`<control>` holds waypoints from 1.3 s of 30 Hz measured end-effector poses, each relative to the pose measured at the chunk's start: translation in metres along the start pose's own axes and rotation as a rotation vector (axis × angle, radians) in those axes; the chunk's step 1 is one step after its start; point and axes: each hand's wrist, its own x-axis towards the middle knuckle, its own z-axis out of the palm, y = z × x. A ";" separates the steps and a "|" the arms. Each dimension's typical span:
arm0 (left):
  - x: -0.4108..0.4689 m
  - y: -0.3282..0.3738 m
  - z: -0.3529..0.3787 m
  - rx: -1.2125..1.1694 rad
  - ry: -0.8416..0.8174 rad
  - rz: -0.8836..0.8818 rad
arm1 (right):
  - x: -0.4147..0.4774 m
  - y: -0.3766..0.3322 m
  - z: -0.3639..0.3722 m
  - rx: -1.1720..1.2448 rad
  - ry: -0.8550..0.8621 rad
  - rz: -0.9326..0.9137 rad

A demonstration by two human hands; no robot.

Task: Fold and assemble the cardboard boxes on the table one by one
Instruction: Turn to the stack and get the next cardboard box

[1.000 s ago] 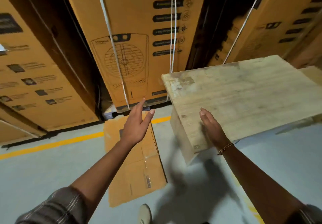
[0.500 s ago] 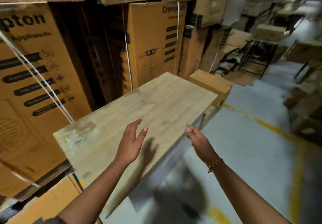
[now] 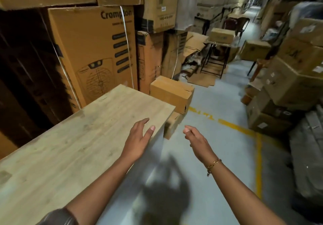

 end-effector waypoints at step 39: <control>0.732 0.029 0.410 -0.189 -0.025 -0.515 | 0.819 0.122 -0.337 -0.049 -0.337 0.167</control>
